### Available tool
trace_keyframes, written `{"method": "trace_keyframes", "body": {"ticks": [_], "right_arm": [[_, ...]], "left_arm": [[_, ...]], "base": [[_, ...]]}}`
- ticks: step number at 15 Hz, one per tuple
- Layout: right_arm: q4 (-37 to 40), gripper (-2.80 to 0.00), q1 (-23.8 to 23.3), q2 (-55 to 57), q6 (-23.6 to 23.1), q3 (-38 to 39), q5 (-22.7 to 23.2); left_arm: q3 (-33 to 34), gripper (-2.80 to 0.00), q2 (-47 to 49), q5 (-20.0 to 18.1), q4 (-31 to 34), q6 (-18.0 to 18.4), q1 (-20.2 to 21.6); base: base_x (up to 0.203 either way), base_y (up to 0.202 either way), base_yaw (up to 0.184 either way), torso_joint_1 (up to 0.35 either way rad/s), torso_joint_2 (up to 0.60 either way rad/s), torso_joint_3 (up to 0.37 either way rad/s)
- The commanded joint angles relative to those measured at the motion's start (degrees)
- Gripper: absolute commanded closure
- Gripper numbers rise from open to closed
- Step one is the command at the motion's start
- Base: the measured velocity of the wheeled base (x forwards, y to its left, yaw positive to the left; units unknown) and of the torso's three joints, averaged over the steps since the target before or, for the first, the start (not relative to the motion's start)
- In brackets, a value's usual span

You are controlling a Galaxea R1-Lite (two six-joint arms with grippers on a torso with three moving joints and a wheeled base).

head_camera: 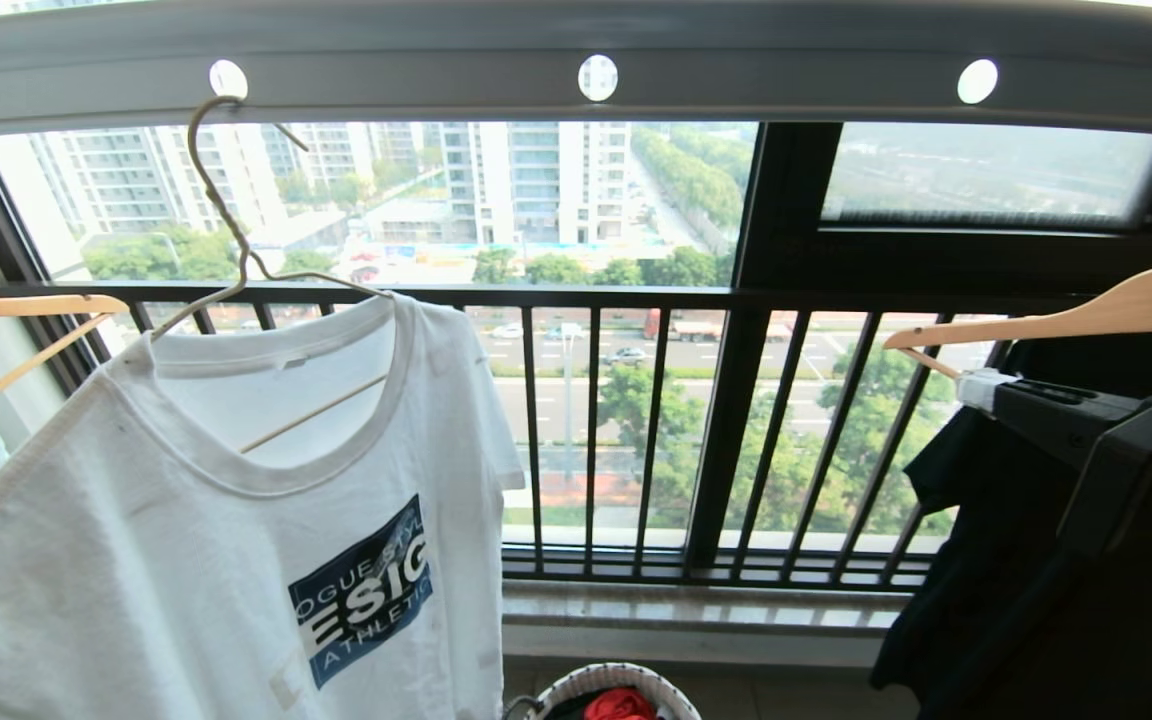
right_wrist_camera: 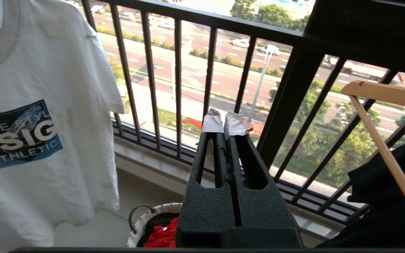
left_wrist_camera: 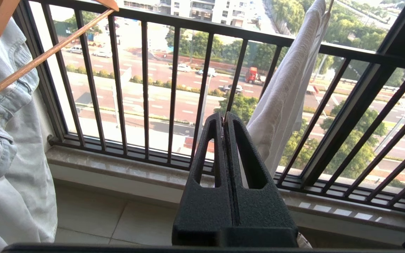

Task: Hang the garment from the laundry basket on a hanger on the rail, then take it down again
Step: Take the clothes off the clothes rack

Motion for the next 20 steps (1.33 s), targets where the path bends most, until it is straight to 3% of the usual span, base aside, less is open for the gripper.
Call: {"method": "trace_keyframes", "body": {"ticks": [1, 4, 6, 10, 12, 14, 17, 18, 20], "right_arm": [[3.81, 0.00, -6.39, -14.08, -1.58, -0.20, -3.53], [11.19, 0.00, -14.78, -24.03, -4.93, -1.98, -12.98], [15.90, 0.00, -18.65, -29.49, -5.85, -2.37, -16.73], [20.30, 0.00, -27.60, -34.03, -10.66, -4.31, -20.02], [22.38, 0.00, -30.74, -37.52, -14.16, -4.21, -20.14], [29.22, 0.00, -31.49, -41.82, -14.84, -4.00, -20.14], [37.32, 0.00, -34.63, -49.03, -15.15, -0.43, -19.28], [38.00, 0.00, -34.98, -51.11, -15.15, 3.32, -16.80], [38.45, 0.00, -35.03, -57.69, -14.19, 12.45, -3.22]], "left_arm": [[-0.05, 0.00, 0.10, 0.06, -1.34, 0.12, 0.26], [0.58, 0.00, 0.10, 0.46, -1.42, -0.04, 0.27], [0.35, 0.00, 0.10, 2.12, -1.42, 0.21, 1.26], [1.35, 0.00, -1.67, 1.35, -1.21, 1.30, 7.29], [6.15, 0.00, -3.68, 1.17, -1.28, 2.52, 7.88], [12.95, 0.00, -7.18, -1.01, -2.21, 4.67, 8.63], [18.63, 0.00, -14.94, -8.11, -3.17, 6.63, 9.07], [21.09, 0.00, -16.06, -9.52, -3.32, 7.53, 9.11], [25.89, 0.00, -16.22, -10.27, -3.61, 10.54, 9.13]], "base": [[0.000, 0.000, 0.000, 0.000, 0.00, 0.000], [0.000, 0.000, 0.000, 0.000, 0.00, 0.000], [0.000, 0.000, 0.000, 0.000, 0.00, 0.000], [0.000, 0.000, 0.000, 0.000, 0.00, 0.000], [0.000, 0.000, 0.000, 0.000, 0.00, 0.000], [0.000, 0.000, 0.000, 0.000, 0.00, 0.000], [0.000, 0.000, 0.000, 0.000, 0.00, 0.000], [0.000, 0.000, 0.000, 0.000, 0.00, 0.000], [0.000, 0.000, 0.000, 0.000, 0.00, 0.000]]}}
